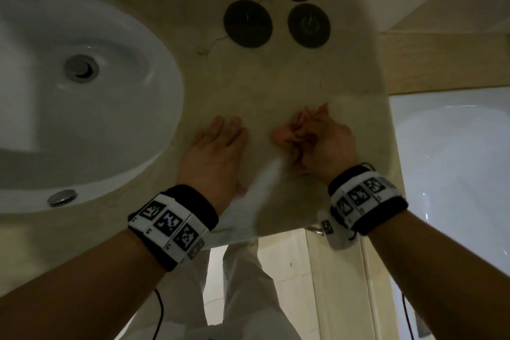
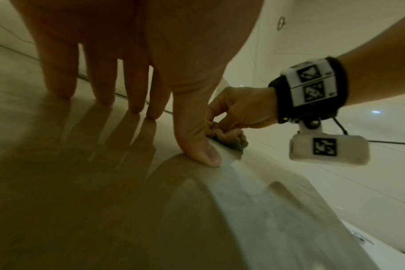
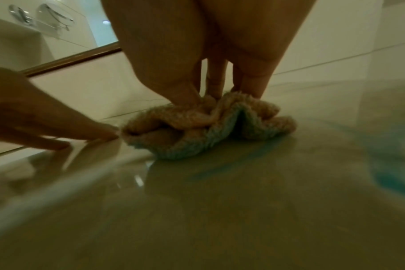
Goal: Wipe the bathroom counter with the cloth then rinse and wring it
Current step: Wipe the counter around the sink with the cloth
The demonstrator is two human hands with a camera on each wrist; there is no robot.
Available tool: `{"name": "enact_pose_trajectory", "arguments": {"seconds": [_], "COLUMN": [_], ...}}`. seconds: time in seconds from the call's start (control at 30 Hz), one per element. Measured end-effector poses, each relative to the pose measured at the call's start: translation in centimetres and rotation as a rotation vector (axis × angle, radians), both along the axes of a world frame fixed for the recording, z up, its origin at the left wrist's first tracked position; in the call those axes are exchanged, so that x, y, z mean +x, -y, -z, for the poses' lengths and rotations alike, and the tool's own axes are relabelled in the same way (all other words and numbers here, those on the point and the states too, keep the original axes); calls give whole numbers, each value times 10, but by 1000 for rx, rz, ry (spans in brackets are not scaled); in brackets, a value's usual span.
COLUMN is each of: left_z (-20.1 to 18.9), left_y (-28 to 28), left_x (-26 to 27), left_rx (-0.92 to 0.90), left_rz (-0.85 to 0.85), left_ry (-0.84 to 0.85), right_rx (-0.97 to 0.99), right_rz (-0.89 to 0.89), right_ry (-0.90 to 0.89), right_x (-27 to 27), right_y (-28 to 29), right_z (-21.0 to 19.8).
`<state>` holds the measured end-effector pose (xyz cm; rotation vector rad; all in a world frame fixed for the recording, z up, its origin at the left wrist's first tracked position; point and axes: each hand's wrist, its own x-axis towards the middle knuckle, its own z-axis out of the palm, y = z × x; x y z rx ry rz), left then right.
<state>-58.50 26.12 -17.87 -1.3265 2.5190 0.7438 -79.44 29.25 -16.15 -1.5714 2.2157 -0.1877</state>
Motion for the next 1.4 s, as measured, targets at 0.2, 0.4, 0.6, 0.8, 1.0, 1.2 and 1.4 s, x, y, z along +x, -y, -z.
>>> {"name": "enact_pose_trajectory", "arguments": {"seconds": [0.2, 0.4, 0.6, 0.8, 1.0, 1.2, 1.4], "left_z": [-13, -12, -4, -4, -9, -14, -17], "left_y": [1, 1, -6, -3, -4, -6, -5], "left_x": [-9, -22, -42, -47, -52, -54, -56], "left_rx": [-30, -33, -73, -44, -48, -58, -42], "left_rz": [-17, -4, -33, -17, -26, -29, -35], "left_ry": [58, 143, 191, 245, 269, 286, 292], "right_rx": [78, 22, -139, -55, -126, -115, -105], "right_rz": [69, -49, -145, -208, -32, 129, 104], "right_ry": [22, 125, 283, 339, 262, 168, 41], "right_x": [-29, -10, 17, 8, -39, -91, -110], "right_y": [22, -18, -88, -95, -66, -39, -37], "right_z": [1, 1, 11, 7, 6, 7, 10]}}
